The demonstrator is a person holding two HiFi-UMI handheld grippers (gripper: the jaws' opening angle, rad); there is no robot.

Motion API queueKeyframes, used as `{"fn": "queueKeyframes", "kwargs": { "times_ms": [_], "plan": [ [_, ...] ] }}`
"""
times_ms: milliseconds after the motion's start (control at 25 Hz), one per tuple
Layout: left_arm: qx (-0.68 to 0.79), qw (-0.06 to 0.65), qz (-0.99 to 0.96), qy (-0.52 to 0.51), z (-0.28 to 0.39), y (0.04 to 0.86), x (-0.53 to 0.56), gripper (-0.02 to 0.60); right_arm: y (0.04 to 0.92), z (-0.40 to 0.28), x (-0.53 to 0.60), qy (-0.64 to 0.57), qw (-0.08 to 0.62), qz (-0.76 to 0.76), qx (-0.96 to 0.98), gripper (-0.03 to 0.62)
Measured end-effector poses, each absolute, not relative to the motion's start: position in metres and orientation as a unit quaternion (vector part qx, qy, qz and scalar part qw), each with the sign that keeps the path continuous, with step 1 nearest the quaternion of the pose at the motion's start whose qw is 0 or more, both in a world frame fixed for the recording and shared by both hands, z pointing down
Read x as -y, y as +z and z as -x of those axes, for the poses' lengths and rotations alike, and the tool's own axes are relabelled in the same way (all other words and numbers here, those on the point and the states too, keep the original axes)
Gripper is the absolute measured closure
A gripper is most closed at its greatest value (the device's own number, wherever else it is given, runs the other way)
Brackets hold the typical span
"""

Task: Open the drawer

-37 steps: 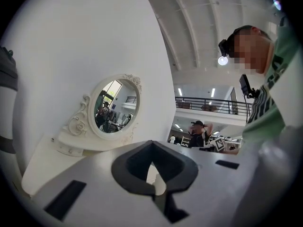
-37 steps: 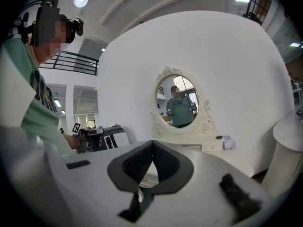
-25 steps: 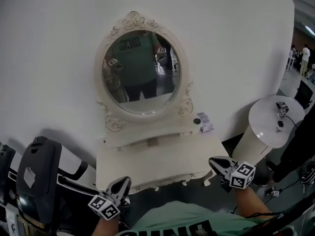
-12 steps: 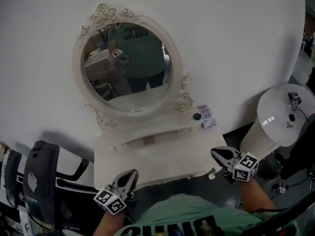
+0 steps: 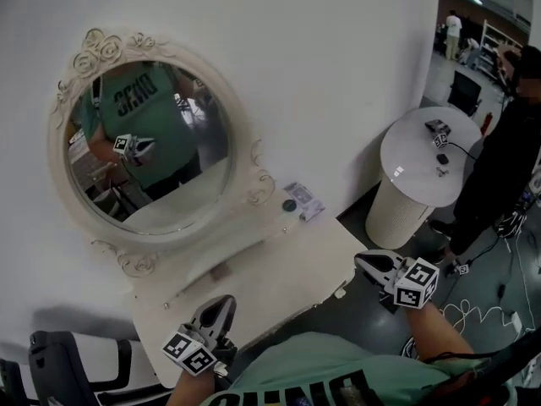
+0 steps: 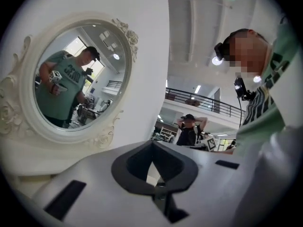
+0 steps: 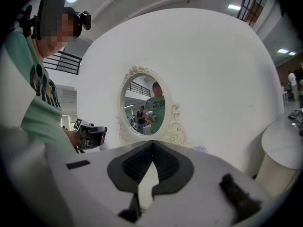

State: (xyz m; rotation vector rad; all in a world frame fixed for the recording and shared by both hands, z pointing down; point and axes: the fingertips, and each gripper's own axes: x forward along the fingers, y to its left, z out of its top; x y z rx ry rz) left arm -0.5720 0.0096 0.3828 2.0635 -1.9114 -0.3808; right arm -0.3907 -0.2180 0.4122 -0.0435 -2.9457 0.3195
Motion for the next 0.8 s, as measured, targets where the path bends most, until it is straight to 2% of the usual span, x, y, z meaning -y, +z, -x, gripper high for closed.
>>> {"fn": "queueKeyframes", "kwargs": {
  "times_ms": [200,400,800],
  "plan": [
    [0.561,0.165,-0.802,-0.122,0.583,0.387,0.013,0.574,0.405,0.354,0.197,0.129,0.083,-0.116,0.981,0.588],
    [0.506,0.176,-0.837,-0.113,0.580,0.398,0.027,0.574,0.409,0.330,0.169,0.133,0.100,-0.177,0.970,0.588],
    [0.414,0.210,-0.879,-0.107,0.468,0.411,0.071,0.574,0.406,0.205,0.157,0.140,0.080,-0.267,0.950,0.588]
  ]
}}
